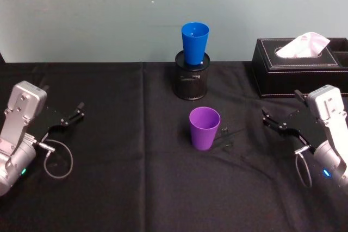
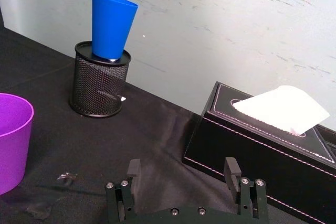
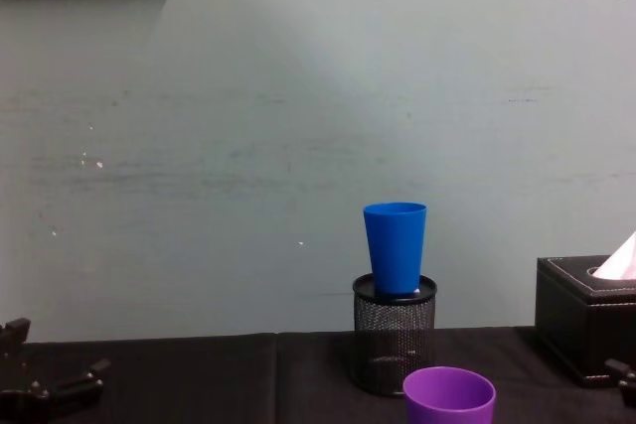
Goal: Pick up one cup with a gripper and tap it against the other cup.
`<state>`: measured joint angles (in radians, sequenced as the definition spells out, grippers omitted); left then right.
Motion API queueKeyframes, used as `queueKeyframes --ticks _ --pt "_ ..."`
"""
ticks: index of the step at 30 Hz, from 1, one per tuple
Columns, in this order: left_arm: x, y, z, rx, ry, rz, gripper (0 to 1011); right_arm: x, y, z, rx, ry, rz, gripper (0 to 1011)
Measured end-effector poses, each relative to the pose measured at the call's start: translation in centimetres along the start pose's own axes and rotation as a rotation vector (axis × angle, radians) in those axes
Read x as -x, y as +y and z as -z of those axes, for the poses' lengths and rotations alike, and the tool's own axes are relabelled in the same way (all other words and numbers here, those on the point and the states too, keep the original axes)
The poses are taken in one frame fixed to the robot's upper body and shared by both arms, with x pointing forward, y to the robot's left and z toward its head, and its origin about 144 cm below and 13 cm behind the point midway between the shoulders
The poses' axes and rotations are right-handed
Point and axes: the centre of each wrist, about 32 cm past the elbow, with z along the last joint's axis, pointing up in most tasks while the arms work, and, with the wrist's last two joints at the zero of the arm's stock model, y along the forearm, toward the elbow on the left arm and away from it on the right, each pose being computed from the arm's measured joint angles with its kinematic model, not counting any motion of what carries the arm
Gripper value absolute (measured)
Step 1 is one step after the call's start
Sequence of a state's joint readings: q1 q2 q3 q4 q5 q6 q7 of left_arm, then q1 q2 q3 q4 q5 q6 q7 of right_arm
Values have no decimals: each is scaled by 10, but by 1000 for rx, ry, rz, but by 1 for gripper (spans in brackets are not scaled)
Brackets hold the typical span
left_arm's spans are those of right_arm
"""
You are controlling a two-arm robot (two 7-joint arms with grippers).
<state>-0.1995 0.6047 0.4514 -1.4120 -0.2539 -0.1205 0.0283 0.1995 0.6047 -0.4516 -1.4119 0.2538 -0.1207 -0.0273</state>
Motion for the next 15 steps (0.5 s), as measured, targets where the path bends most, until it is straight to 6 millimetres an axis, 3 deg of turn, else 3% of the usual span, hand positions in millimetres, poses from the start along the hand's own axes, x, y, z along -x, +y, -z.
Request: queueKeyframes --ticks 15 --pt "0 0 0 0 0 0 1000 0 0 0 0 0 1 1003"
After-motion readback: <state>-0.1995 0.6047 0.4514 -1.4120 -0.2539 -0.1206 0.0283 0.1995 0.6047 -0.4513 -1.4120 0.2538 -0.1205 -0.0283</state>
